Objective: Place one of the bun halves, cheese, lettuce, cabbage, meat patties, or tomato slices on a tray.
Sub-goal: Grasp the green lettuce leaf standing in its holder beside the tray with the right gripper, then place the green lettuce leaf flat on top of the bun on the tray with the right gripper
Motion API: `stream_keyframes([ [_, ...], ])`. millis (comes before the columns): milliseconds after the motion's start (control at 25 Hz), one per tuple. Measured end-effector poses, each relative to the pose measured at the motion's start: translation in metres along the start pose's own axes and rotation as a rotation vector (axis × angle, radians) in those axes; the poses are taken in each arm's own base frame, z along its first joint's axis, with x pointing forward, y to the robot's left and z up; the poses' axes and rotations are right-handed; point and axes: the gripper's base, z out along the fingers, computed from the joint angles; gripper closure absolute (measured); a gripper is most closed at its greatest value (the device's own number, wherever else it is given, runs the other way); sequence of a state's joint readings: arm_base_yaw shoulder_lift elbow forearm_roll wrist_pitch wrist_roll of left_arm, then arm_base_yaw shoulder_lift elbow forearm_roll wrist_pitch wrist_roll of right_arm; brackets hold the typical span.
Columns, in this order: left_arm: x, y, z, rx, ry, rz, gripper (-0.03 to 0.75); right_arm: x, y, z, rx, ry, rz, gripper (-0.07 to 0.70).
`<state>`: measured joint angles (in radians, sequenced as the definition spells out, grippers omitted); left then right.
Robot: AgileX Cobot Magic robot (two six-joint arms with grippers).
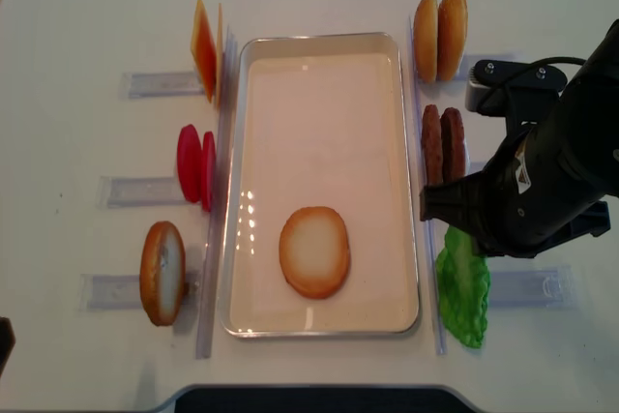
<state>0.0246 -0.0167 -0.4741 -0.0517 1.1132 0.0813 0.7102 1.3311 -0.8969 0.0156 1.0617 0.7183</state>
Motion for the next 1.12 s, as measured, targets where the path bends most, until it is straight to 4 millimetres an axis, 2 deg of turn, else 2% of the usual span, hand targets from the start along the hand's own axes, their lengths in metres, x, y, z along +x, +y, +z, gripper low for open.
stream_keyframes([
  [440, 0.000, 0.000, 0.000, 0.000, 0.000, 0.000, 0.722, 0.000, 0.001, -0.003, 0.000, 0.011, 0.021, 0.599],
  [920, 0.000, 0.000, 0.000, 0.000, 0.000, -0.001, 0.722, -0.013, 0.018, -0.046, -0.081, -0.016, 0.033, 0.599],
  [1120, 0.000, 0.000, 0.000, 0.000, 0.000, -0.001, 0.722, -0.011, 0.031, -0.056, -0.145, -0.038, -0.001, 0.599],
])
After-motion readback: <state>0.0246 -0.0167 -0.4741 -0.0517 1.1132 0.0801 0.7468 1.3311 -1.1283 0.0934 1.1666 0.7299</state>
